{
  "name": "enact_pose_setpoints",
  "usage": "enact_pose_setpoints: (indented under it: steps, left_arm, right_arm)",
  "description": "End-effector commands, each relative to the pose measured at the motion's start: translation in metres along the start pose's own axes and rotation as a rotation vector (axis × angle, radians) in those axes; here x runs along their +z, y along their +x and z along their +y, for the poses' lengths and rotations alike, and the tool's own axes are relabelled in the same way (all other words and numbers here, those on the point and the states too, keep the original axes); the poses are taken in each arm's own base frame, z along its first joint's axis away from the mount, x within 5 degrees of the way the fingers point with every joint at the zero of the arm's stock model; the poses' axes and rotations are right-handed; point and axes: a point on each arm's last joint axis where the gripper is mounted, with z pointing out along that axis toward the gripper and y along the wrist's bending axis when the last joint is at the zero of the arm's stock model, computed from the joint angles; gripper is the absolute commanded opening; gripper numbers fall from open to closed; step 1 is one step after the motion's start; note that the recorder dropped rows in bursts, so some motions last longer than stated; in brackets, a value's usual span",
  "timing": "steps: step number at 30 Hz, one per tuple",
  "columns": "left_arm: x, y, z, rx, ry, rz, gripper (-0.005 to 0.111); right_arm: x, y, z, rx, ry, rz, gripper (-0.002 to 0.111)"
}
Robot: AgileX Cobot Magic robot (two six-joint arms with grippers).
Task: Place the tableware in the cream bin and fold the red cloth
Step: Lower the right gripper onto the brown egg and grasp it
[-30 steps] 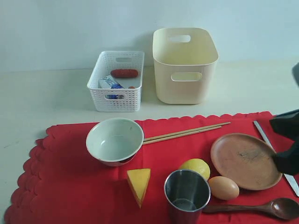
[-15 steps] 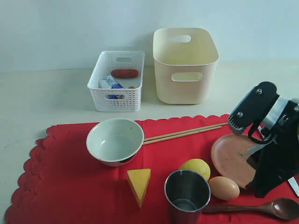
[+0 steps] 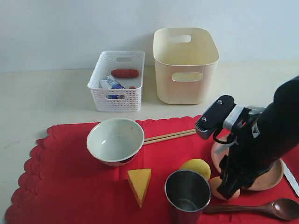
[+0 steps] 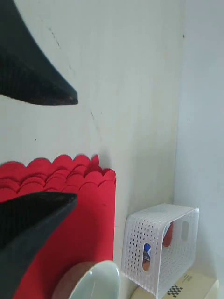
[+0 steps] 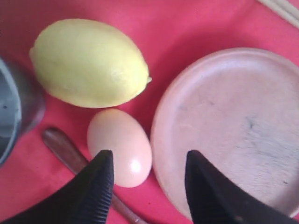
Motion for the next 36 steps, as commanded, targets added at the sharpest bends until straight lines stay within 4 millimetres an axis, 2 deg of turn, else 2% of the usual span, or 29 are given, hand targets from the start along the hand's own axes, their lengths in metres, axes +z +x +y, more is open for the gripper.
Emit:
enact_pose_setpoints:
  steps: [1, 10, 26, 29, 34, 36]
  left_arm:
    - [0.0, 0.0, 0.0, -0.004, 0.003, -0.012, 0.054]
    - [0.0, 0.0, 0.0, -0.004, 0.003, -0.012, 0.054]
    - [0.0, 0.0, 0.0, -0.006, 0.003, -0.012, 0.054]
    - [0.0, 0.0, 0.0, -0.006, 0.003, -0.012, 0.054]
    - [0.0, 0.0, 0.0, -0.006, 0.003, -0.012, 0.054]
    - [0.0, 0.0, 0.0, -0.006, 0.003, -0.012, 0.054]
  right_arm:
    - [0.013, -0.003, 0.007, -0.055, -0.128, 0.104, 0.047]
    - [0.032, -0.007, 0.006, -0.052, -0.121, 0.102, 0.047]
    - [0.051, -0.006, 0.007, -0.037, -0.135, 0.145, 0.046]
    - [0.052, -0.006, 0.007, -0.037, -0.136, 0.148, 0.036]
    - [0.047, -0.015, 0.005, -0.034, -0.137, 0.144, 0.001]
    - [0.043, -0.019, 0.003, -0.023, -0.135, 0.145, 0.0]
